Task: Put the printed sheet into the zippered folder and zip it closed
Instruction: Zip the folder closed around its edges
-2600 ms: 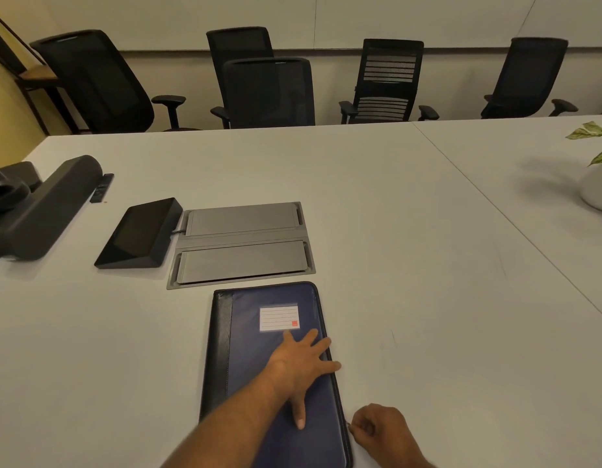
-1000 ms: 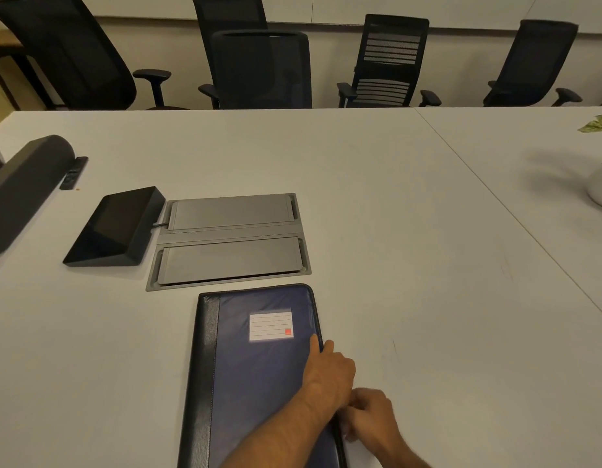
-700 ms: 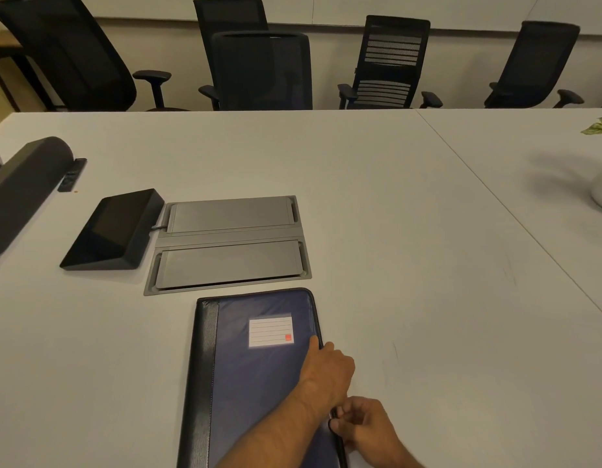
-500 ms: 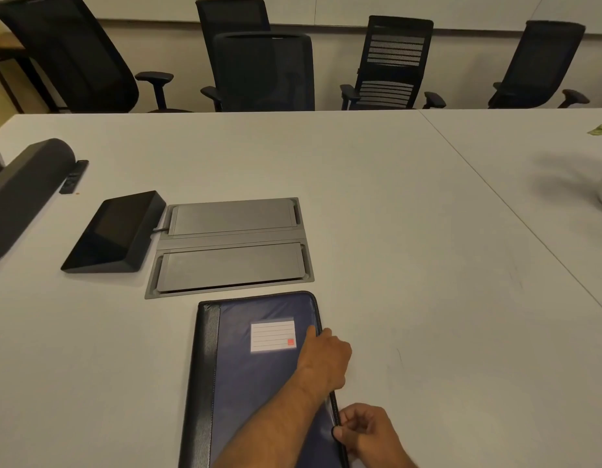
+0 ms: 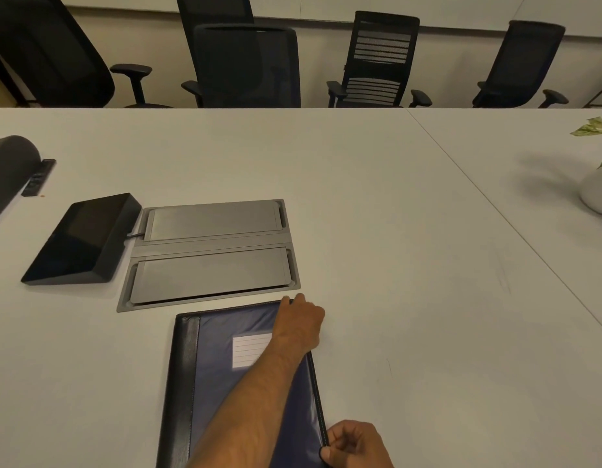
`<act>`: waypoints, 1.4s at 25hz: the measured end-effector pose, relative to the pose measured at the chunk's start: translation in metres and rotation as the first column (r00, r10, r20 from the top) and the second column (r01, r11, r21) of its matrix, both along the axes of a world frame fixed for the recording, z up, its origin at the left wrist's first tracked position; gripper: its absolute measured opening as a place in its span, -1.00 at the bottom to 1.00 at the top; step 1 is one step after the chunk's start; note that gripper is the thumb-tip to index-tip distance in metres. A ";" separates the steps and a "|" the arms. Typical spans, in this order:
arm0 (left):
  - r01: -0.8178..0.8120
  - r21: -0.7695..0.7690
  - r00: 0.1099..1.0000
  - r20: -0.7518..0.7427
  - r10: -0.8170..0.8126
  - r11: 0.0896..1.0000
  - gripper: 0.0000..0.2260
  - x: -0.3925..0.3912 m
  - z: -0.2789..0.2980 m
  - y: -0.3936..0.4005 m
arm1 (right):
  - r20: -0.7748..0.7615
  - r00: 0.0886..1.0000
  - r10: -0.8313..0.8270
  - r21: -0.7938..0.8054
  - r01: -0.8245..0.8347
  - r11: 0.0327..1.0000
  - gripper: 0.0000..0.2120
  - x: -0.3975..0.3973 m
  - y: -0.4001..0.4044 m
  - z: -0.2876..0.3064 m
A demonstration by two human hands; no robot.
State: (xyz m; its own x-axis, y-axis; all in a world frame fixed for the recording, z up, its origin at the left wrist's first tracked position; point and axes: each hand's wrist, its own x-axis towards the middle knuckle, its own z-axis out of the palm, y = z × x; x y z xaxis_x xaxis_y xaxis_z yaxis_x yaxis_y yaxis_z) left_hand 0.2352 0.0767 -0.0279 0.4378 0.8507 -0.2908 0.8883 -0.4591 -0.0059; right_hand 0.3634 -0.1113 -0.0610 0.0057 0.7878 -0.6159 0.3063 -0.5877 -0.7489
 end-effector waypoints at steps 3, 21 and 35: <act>-0.027 -0.040 0.999 0.030 0.028 0.999 -0.80 -0.001 -0.004 0.004 | 0.039 0.999 0.015 -0.041 -0.013 0.999 -0.84 0.000 0.008 0.001; -0.060 -0.116 0.995 0.076 0.069 0.991 -0.78 -0.003 -0.002 0.016 | -0.152 0.967 -0.205 0.039 0.213 0.976 -0.88 -0.028 0.124 0.002; -0.325 -0.264 0.897 0.218 0.384 0.908 -0.77 -0.003 -0.013 0.043 | -0.075 0.982 -0.172 0.115 0.180 0.977 -0.93 -0.028 0.123 -0.009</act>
State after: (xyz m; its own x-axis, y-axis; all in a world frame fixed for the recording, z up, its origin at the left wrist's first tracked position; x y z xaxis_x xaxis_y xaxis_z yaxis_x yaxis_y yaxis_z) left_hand 0.2327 0.1194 -0.0406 0.2034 0.8926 -0.4024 0.9479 -0.0767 0.3092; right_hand 0.3356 0.0117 -0.0697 0.1143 0.8464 -0.5201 0.1547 -0.5323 -0.8323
